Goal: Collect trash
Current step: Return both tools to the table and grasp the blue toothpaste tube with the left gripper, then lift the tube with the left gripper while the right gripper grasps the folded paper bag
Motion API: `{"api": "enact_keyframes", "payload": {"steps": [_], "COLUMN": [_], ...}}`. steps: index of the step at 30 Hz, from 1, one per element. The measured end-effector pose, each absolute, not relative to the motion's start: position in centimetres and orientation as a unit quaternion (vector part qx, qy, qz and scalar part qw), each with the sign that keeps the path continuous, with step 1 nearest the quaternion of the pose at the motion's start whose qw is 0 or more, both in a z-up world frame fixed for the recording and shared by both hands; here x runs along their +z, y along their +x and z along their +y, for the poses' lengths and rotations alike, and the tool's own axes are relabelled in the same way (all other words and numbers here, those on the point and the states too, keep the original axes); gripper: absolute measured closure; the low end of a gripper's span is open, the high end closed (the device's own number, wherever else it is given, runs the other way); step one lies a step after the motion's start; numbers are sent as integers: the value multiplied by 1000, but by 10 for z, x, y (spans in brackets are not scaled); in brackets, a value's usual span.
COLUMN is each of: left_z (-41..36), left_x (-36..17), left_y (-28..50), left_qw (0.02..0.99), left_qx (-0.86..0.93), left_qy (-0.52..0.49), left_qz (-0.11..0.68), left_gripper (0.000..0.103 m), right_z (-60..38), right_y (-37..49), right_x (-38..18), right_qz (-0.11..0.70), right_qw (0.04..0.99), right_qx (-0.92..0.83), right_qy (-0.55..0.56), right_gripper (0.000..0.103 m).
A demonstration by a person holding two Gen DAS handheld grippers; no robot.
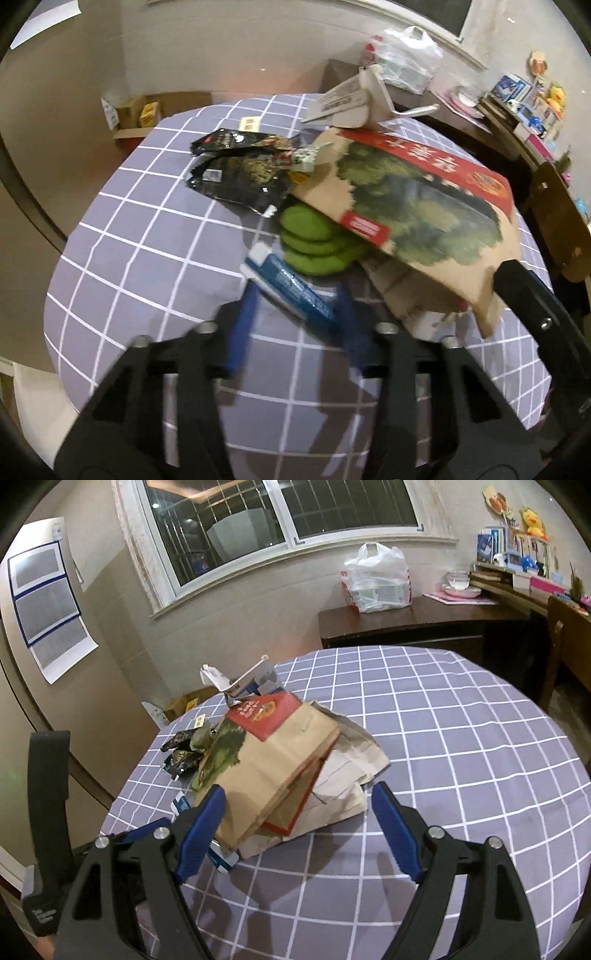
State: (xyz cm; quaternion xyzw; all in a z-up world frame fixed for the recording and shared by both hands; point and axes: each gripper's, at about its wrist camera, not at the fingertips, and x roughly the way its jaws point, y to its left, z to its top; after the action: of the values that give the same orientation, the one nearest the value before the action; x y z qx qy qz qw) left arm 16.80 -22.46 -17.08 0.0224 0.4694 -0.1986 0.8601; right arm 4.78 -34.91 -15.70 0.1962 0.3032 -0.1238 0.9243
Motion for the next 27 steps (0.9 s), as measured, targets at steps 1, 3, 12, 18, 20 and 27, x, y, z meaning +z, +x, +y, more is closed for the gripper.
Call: {"api": "enact_keyframes", "payload": {"steps": [1, 3, 12, 18, 20, 27], "left_z": [-224, -223, -197, -185, -182, -170], "left_x": [-171, -171, -158, -140, -135, -115], "left_y": [169, 170, 158, 149, 149, 140], "left_qw": [859, 862, 866, 877, 879, 885], "left_qx": [-199, -195, -234, -236, -237, -243], "left_qy": [22, 28, 1, 1, -1, -14], "left_qz": [471, 468, 441, 419, 414, 396], "left_gripper": [72, 81, 93, 93, 93, 93], "right_z": [-350, -353, -361, -359, -357, -342], "right_y": [49, 53, 77, 82, 78, 53], "right_x": [-157, -160, -169, -163, -157, -125], "right_qz": [304, 306, 313, 298, 288, 239], "right_qw": [923, 921, 907, 910, 915, 939], "right_qx": [-123, -118, -73, -57, -53, -55], "right_qy": [199, 211, 274, 281, 277, 241], "right_gripper": [23, 23, 23, 43, 46, 56]}}
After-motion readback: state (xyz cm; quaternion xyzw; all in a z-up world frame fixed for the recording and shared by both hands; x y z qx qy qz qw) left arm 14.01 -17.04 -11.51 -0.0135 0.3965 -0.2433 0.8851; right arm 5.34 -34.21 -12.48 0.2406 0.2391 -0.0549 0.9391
